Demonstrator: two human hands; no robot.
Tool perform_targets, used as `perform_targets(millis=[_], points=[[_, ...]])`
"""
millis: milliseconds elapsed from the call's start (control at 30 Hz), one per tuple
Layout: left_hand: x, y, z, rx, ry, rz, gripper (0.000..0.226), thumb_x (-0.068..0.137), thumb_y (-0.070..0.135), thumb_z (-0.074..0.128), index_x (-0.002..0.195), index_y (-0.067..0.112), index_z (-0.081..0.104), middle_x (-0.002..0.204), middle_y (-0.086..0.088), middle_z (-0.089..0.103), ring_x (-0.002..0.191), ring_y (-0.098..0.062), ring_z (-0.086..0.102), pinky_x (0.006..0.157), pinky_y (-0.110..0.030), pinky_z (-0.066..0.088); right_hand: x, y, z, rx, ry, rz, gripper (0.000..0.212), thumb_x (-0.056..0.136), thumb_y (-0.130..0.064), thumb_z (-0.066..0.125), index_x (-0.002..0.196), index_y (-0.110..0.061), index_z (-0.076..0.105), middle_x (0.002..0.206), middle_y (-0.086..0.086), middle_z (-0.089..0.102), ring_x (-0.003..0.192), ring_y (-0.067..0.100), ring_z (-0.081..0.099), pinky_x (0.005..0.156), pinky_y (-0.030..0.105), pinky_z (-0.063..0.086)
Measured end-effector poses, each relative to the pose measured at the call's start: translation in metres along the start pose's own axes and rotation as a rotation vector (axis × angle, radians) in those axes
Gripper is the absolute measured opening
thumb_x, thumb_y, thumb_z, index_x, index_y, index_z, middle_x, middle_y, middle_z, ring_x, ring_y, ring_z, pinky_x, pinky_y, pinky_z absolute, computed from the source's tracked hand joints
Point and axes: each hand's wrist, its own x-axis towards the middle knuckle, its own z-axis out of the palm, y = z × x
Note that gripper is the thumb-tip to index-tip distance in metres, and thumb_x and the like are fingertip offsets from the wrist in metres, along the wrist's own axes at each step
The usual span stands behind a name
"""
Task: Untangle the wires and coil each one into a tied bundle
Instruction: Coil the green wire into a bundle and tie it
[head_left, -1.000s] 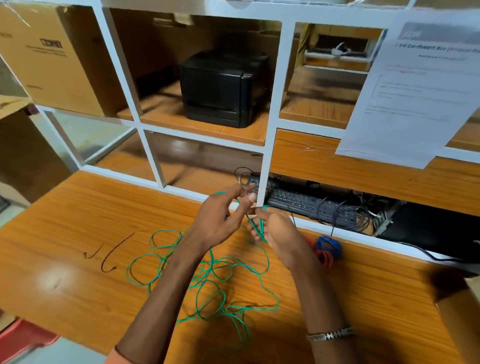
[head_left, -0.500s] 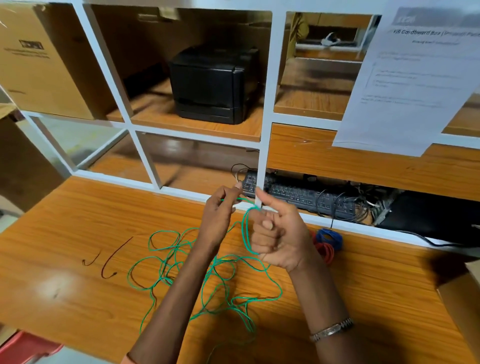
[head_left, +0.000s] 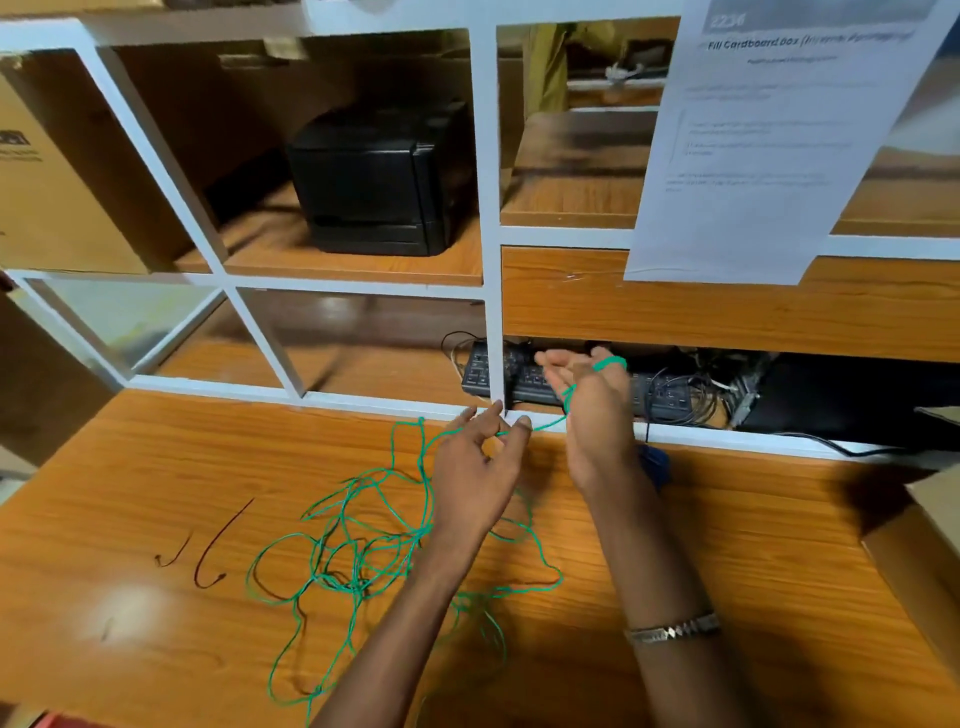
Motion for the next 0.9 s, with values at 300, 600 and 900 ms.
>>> perform_targets(millis=[300, 600, 900], points=[[0.001, 0.029, -0.009, -0.172, 0.023, 0.128, 0.039, 0.099, 0.047, 0.06, 0.07, 0.026, 0.075, 0.1, 0.011, 0.081, 0.121, -0.002, 0.065, 0.097, -0.027, 0.052, -0.03, 0.018, -0.04, -0.635, -0.522, 0.443, 0.038, 0.109, -0.039, 0.044, 0.098, -0.005, 0.057, 0.065, 0.014, 0.066, 0.06, 0.027, 0.069, 0.055, 0.026, 0.052], [-0.006, 0.031, 0.001, -0.293, 0.083, -0.006, 0.042, 0.109, 0.027, 0.056, 0.075, 0.007, 0.072, 0.101, 0.002, 0.082, 0.107, -0.007, 0.074, 0.091, -0.018, 0.049, -0.039, 0.014, -0.071, -0.251, -0.733, 0.707, 0.024, 0.095, 0.01, 0.046, 0.116, 0.012, 0.058, 0.095, 0.029, 0.07, 0.089, 0.041, 0.072, 0.078, 0.038, 0.063], [0.007, 0.017, -0.005, -0.295, 0.126, -0.077, 0.039, 0.111, 0.028, 0.049, 0.096, 0.004, 0.076, 0.108, 0.005, 0.08, 0.085, 0.003, 0.065, 0.08, -0.013, 0.046, -0.041, 0.019, -0.073, -0.059, -1.023, 1.001, 0.052, 0.103, -0.044, 0.043, 0.1, 0.0, 0.07, 0.057, -0.006, 0.023, 0.046, 0.008, 0.015, 0.046, 0.025, 0.014]])
